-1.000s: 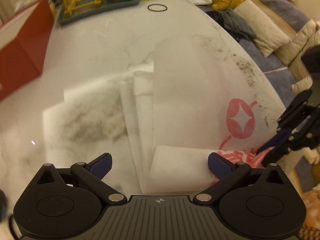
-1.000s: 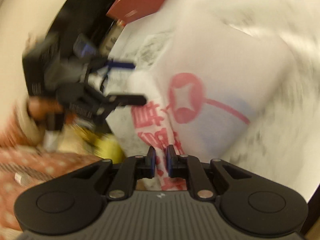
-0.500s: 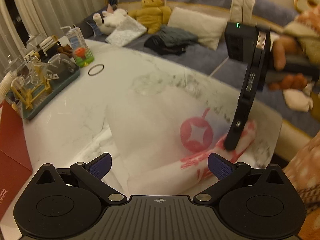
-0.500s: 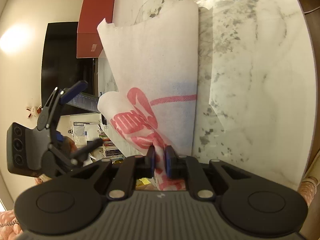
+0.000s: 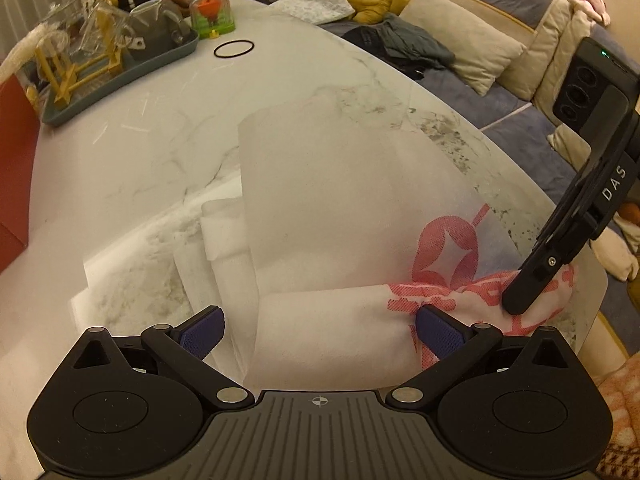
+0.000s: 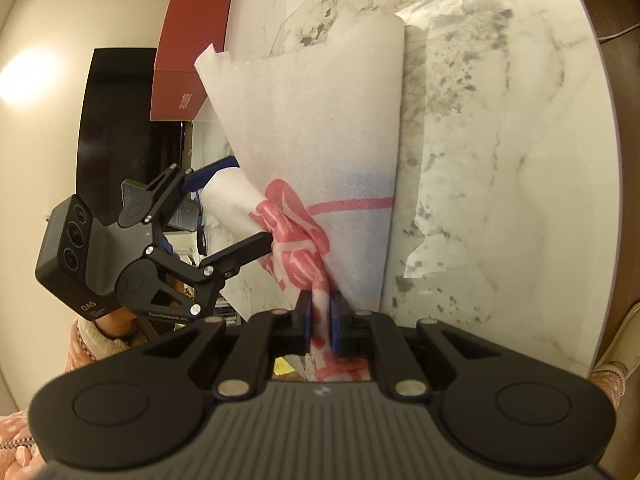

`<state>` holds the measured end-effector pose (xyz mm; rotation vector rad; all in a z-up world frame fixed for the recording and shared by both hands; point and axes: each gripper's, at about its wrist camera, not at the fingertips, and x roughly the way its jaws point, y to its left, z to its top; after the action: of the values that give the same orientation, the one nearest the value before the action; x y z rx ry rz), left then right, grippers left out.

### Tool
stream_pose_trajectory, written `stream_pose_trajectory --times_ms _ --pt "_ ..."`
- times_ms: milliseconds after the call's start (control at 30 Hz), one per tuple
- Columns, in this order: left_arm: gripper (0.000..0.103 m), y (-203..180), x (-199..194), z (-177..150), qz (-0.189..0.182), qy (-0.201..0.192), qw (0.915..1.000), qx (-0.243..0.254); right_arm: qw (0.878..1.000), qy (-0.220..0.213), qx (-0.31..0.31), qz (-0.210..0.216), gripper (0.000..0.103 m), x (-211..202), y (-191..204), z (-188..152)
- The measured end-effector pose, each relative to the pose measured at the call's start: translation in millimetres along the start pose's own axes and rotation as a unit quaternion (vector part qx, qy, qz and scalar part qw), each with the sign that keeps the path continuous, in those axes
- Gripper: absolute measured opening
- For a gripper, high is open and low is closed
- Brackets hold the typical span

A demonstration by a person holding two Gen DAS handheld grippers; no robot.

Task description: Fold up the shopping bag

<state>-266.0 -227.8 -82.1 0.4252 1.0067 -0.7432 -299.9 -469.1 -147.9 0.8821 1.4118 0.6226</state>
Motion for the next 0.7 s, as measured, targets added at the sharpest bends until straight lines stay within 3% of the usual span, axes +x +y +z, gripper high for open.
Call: stream_pose_trajectory --times_ms 200,300,333,367,433,500,533,633,700 --pt "0.103 3.3 2.6 -7.6 0.001 -0.013 0.9995 -0.030 0.998 -0.031 -0.041 -0.045 0.009 -2.8 20.1 -6.3" --pt "0.103 6.6 4.7 -8.9 -0.003 -0.013 0.9989 -0.046 0.988 -0.056 -0.104 -0.097 0.020 -4.6 45.6 -16.7" --pt "0.103 7.5 5.3 -8.8 -0.004 -0.011 0.9987 -0.050 0.979 -0.063 -0.150 -0.124 0.030 -5.1 59.6 -23.2" --pt "0.103 7.9 5.7 -8.5 -0.005 -0.010 0.9986 -0.053 0.964 -0.072 -0.204 -0.153 0.034 -5.1 75.5 -31.8" --pt "0.103 8.1 6.7 -6.7 -0.004 -0.004 0.9983 -0.057 0.923 -0.090 -0.321 -0.193 0.034 -4.2 107.2 -54.4" --pt "0.103 8.5 7.5 -4.9 -0.003 0.002 0.9981 -0.061 0.873 -0.106 -0.427 -0.211 0.018 -1.0 133.5 -77.4" --pt "0.103 8.5 7.8 -4.1 -0.003 0.005 0.9980 -0.063 0.849 -0.106 -0.466 -0.223 0.000 6.5 143.2 -85.5" --pt "0.103 8.4 8.0 -2.9 0.000 0.012 0.9974 -0.070 0.788 -0.091 -0.546 -0.269 0.000 33.3 155.6 -100.9" --pt "0.103 8.2 7.6 -3.8 0.000 0.013 0.9970 -0.077 0.763 -0.064 -0.568 -0.301 0.000 58.1 152.0 -102.9"
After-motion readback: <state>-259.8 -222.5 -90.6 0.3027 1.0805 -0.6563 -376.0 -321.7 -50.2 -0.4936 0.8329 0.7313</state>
